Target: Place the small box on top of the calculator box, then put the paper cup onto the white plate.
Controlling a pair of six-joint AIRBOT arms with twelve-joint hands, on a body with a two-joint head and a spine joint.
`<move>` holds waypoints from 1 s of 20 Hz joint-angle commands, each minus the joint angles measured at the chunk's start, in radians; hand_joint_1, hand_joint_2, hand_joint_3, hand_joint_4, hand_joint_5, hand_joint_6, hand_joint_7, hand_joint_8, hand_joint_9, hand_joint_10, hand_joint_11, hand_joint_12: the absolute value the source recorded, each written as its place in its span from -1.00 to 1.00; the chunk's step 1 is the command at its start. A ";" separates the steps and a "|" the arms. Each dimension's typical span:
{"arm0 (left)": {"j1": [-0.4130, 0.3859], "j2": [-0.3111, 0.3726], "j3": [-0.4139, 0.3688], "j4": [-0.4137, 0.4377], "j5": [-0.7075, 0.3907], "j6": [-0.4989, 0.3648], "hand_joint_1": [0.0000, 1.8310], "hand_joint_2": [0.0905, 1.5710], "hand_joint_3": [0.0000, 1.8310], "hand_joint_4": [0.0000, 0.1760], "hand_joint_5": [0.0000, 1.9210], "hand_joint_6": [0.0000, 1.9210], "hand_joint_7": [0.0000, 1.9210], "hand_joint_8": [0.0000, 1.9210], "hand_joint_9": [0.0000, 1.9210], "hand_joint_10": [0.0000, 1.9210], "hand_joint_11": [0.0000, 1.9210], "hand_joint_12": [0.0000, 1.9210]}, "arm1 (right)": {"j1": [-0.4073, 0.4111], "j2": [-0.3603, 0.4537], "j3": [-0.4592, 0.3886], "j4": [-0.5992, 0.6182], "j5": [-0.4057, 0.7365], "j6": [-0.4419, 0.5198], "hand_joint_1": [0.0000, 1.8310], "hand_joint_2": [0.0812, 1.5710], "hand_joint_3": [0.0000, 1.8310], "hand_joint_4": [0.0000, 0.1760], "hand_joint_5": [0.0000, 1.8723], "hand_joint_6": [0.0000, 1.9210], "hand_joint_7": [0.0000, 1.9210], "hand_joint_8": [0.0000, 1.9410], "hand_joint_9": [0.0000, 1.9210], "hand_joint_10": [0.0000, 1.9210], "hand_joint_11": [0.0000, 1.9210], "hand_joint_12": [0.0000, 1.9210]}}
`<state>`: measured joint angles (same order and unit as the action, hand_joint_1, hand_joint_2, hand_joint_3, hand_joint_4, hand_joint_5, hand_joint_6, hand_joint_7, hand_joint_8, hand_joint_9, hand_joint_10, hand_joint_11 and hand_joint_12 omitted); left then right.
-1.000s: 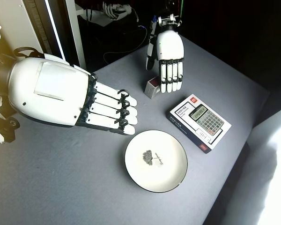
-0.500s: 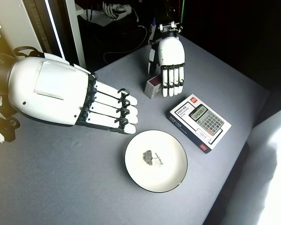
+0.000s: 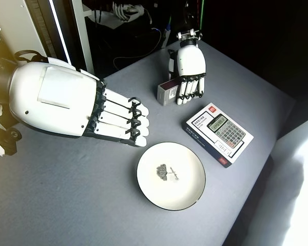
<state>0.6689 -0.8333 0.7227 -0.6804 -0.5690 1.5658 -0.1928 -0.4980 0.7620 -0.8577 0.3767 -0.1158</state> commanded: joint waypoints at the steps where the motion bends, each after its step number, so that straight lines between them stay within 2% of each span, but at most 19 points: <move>1: 0.004 0.004 0.001 0.013 -0.039 0.002 0.33 0.50 -1.00 -1.00 -0.15 0.07 -0.13 0.50 -0.28 0.16 -0.54 0.47 | 0.013 0.013 -0.002 0.037 0.074 0.001 -0.98 0.62 -1.00 -1.00 -0.87 -1.00 -0.88 -1.00 -0.89 -1.00 -1.00 -0.65; 2: 0.002 0.004 0.000 0.011 -0.039 0.001 0.31 0.51 -1.00 -1.00 -0.17 0.14 -0.14 0.49 -0.28 0.14 -0.55 0.45 | 0.013 0.013 -0.002 0.037 0.074 0.002 -1.00 0.61 -1.00 -1.00 -0.88 -1.00 -0.89 -1.00 -0.90 -1.00 -1.00 -0.69; 3: -0.001 0.005 0.000 0.010 -0.039 0.001 0.32 0.51 -1.00 -1.00 -0.15 0.09 -0.16 0.52 -0.30 0.20 -0.59 0.51 | 0.013 0.013 -0.002 0.037 0.074 0.002 -0.94 0.59 -1.00 -1.00 -0.84 -0.99 -0.84 -0.99 -0.86 -0.99 -1.00 -0.56; 4: -0.005 0.007 -0.002 0.008 -0.039 0.001 0.32 0.50 -1.00 -1.00 -0.12 0.05 -0.14 0.50 -0.29 0.22 -0.58 0.52 | 0.013 0.013 -0.002 0.037 0.074 0.002 -0.94 0.59 -1.00 -1.00 -0.83 -0.99 -0.83 -1.00 -0.85 -0.99 -1.00 -0.54; 7: -0.038 0.016 -0.007 -0.013 -0.022 0.010 0.33 0.48 -1.00 -1.00 -0.08 -0.01 -0.12 0.47 -0.27 0.17 -0.53 0.46 | 0.013 0.013 -0.002 0.037 0.074 0.002 -0.99 0.61 -1.00 -1.00 -0.88 -1.00 -0.88 -1.00 -0.89 -1.00 -1.00 -0.63; 8: -0.058 0.020 -0.007 -0.033 -0.002 0.028 0.34 0.48 -1.00 -1.00 -0.12 0.04 -0.10 0.44 -0.26 0.18 -0.53 0.47 | 0.013 0.013 -0.002 0.037 0.074 0.002 -0.98 0.60 -1.00 -1.00 -0.87 -1.00 -0.87 -1.00 -0.89 -1.00 -1.00 -0.60; 10: -0.122 0.026 -0.003 -0.088 0.042 0.098 0.34 0.49 -1.00 -1.00 -0.16 0.07 -0.08 0.44 -0.27 0.19 -0.56 0.47 | 0.013 0.013 -0.002 0.037 0.074 0.003 -1.00 0.60 -1.00 -1.00 -0.86 -1.00 -0.86 -1.00 -0.88 -1.00 -1.00 -0.58; 11: -0.150 0.027 0.000 -0.114 0.058 0.124 0.34 0.50 -1.00 -1.00 -0.18 0.09 -0.09 0.45 -0.28 0.19 -0.58 0.49 | 0.013 0.013 -0.002 0.037 0.074 0.003 -0.99 0.59 -1.00 -1.00 -0.89 -0.99 -0.88 -1.00 -0.91 -1.00 -1.00 -0.67; 12: -0.195 0.030 0.006 -0.157 0.083 0.178 0.34 0.48 -1.00 -1.00 -0.15 0.06 -0.07 0.42 -0.27 0.17 -0.56 0.48 | 0.014 0.013 -0.002 0.037 0.074 0.003 -0.98 0.58 -1.00 -1.00 -0.88 -0.99 -0.87 -0.99 -0.89 -0.99 -1.00 -0.64; 13: -0.221 0.032 0.009 -0.187 0.094 0.210 0.33 0.49 -1.00 -1.00 -0.15 0.09 -0.09 0.43 -0.29 0.16 -0.57 0.49 | 0.014 0.012 -0.002 0.037 0.074 0.003 -0.92 0.56 -1.00 -1.00 -0.83 -0.99 -0.83 -0.99 -0.85 -0.98 -1.00 -0.51; 14: -0.252 0.033 0.014 -0.223 0.105 0.249 0.34 0.47 -1.00 -1.00 -0.11 0.03 -0.07 0.40 -0.27 0.18 -0.55 0.50 | 0.014 0.012 -0.002 0.037 0.074 0.004 -0.90 0.54 -1.00 -1.00 -0.83 -0.99 -0.83 -1.00 -0.85 -0.99 -1.00 -0.46; 19: -0.386 0.024 0.065 -0.375 0.168 0.412 0.36 0.46 -1.00 -1.00 -0.10 0.00 -0.04 0.37 -0.25 0.16 -0.52 0.46 | 0.017 0.012 -0.003 0.037 0.074 0.012 -0.94 0.57 -1.00 -1.00 -0.84 -1.00 -0.84 -1.00 -0.87 -1.00 -1.00 -0.55; 20: -0.410 0.018 0.081 -0.397 0.189 0.439 0.35 0.47 -1.00 -1.00 -0.11 0.01 -0.07 0.41 -0.26 0.16 -0.53 0.47 | 0.017 0.012 -0.003 0.037 0.074 0.012 -0.91 0.56 -1.00 -1.00 -0.82 -0.99 -0.82 -0.99 -0.84 -0.99 -1.00 -0.48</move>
<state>0.2531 -0.8257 0.8150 -1.1076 -0.3321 2.0136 -0.1917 -0.4984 0.7616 -0.8570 0.3767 -0.1108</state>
